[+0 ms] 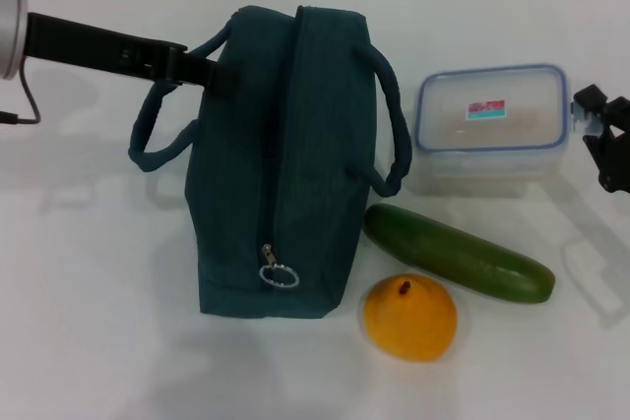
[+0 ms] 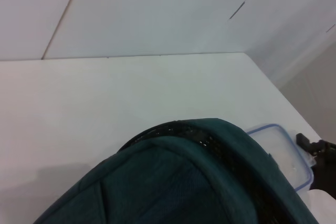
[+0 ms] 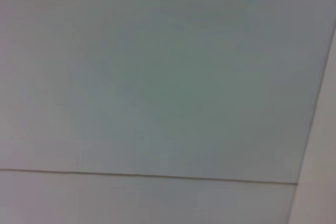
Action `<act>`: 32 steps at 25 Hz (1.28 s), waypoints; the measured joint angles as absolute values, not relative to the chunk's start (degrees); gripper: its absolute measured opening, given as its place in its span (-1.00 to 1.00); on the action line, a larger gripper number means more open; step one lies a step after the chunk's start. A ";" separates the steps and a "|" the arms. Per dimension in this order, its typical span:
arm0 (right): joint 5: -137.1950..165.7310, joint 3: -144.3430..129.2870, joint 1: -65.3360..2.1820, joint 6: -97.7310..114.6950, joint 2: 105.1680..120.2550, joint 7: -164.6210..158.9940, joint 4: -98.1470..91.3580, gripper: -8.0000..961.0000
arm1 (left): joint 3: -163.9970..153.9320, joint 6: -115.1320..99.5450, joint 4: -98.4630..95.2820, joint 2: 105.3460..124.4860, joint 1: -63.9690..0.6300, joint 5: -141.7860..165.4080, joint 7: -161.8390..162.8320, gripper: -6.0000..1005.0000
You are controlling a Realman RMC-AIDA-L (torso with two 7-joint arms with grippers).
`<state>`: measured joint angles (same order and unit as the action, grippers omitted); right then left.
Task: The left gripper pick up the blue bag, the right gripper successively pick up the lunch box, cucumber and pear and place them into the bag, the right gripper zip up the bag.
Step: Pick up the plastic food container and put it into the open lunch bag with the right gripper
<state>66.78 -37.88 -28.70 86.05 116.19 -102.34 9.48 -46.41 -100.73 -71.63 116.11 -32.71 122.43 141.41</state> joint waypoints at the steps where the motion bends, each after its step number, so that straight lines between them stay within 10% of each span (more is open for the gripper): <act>1: 66.72 -37.88 -28.43 86.73 116.19 -102.95 9.08 -0.79 | -46.41 -100.72 -71.63 116.10 -32.82 122.43 141.41 -0.89; 32: 62.09 -33.98 -28.66 104.76 116.13 -105.65 5.01 -0.79 | -46.67 -100.37 -72.19 116.68 -35.71 125.31 142.02 -0.89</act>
